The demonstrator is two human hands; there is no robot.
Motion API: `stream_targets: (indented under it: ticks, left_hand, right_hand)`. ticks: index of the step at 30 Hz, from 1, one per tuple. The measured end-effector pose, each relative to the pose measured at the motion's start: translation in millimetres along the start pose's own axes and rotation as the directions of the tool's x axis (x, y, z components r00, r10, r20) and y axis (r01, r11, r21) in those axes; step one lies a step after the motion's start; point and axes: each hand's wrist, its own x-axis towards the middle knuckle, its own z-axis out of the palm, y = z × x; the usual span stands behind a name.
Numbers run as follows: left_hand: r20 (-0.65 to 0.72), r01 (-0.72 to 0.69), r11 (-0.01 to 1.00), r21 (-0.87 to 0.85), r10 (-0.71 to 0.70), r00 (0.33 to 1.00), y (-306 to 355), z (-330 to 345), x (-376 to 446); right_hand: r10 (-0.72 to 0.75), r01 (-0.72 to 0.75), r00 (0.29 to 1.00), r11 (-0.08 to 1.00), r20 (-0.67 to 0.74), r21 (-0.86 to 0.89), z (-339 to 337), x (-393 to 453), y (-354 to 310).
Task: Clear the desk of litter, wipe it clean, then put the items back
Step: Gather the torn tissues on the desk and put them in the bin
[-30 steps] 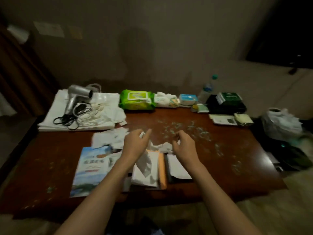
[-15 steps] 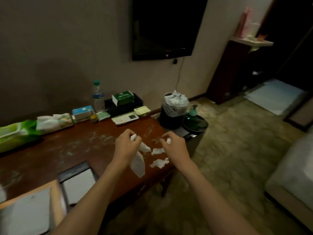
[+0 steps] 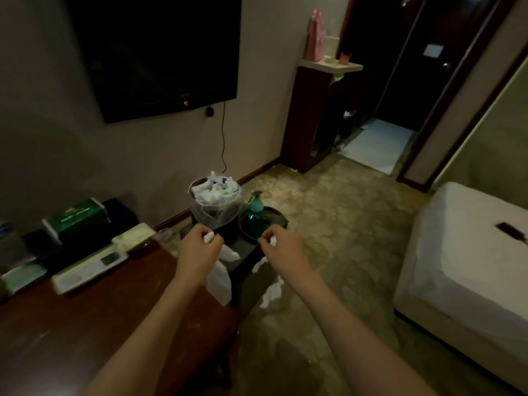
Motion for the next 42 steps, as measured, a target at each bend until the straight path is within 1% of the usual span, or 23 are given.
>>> stream_targets:
  ticks: [4,7,10,15,18,20,22,25,28,31,34,35,36,38,39,41,42]
  left_hand:
    - [0.019,0.018,1.000,-0.021,-0.017,1.000,11.1,42.2,64.4]
    - [0.025,0.039,0.999,-0.011,-0.039,0.999,11.5,65.5,96.4]
    - [0.013,0.068,0.998,-0.008,-0.068,0.998,6.2,78.4,126.7]
    - [-0.101,0.182,0.981,-0.062,-0.188,0.977,-24.4,95.0,187.7]
    - [-0.157,0.249,0.964,-0.095,-0.261,0.953,-39.2,111.4,231.9]
    - [-0.229,0.277,0.952,-0.131,-0.301,0.926,-45.0,122.4,268.2]
    - [-0.330,0.270,0.942,-0.198,-0.323,0.887,-49.4,132.2,310.9]
    - [-0.452,0.263,0.928,-0.263,-0.359,0.816,-59.5,144.9,375.5]
    - [-0.546,0.240,0.940,-0.244,-0.338,0.766,-79.9,156.6,430.4]
    - [-0.654,0.178,0.971,-0.162,-0.241,0.717,-107.6,170.0,463.2]
    - [-0.719,0.224,0.971,-0.082,-0.213,0.662,-134.9,182.6,476.3]
    - [-0.719,0.260,0.964,-0.054,-0.218,0.659,-145.6,186.2,478.5]
    - [-0.697,0.309,0.951,-0.028,-0.240,0.675,-155.3,189.9,479.4]
    - [-0.608,0.406,0.913,0.024,-0.309,0.731,-173.5,197.4,479.9]
    - [-0.557,0.435,0.897,0.080,-0.321,0.766,-182.5,202.2,479.2]
    - [-0.432,0.469,0.856,0.219,-0.346,0.833,-198.1,212.2,476.0]
    - [-0.371,0.484,0.834,0.263,-0.376,0.849,-203.2,216.0,474.3]
  right_hand:
    - [0.006,-0.006,0.999,1.000,-0.053,-0.006,-15.4,66.2,19.9]
    - [0.008,-0.010,0.999,1.000,-0.053,-0.029,-15.0,103.6,34.0]
    - [0.015,-0.015,1.000,1.000,-0.004,-0.026,-4.0,147.8,40.9]
    - [-0.046,0.047,0.993,0.999,0.111,-0.002,30.5,229.7,45.0]
    - [-0.043,0.040,0.986,0.999,0.160,0.021,54.7,288.0,52.5]
    - [-0.051,0.041,0.978,0.998,0.204,0.054,69.9,332.3,56.4]
    - [-0.092,0.068,0.967,0.992,0.239,0.107,83.9,380.3,57.9]
    - [-0.102,0.053,0.965,0.978,0.242,0.202,103.0,447.9,53.2]
    - [-0.078,-0.019,0.958,0.944,0.277,0.330,128.9,503.0,41.9]
    - [-0.138,-0.021,0.939,0.892,0.315,0.452,162.8,540.3,30.8]
    - [-0.188,0.004,0.928,0.868,0.321,0.497,200.5,558.0,31.0]
    - [-0.194,0.005,0.924,0.867,0.328,0.498,212.0,560.1,33.5]
    - [-0.199,0.004,0.920,0.866,0.337,0.501,222.3,561.3,37.3]
    - [-0.227,0.028,0.912,0.864,0.340,0.502,237.0,562.5,47.1]
    - [-0.248,0.054,0.905,0.873,0.345,0.485,242.1,562.7,53.1]
    - [-0.297,0.149,0.884,0.911,0.361,0.385,249.2,561.3,67.6]
    - [-0.332,0.221,0.870,0.924,0.366,0.314,253.8,560.3,76.3]
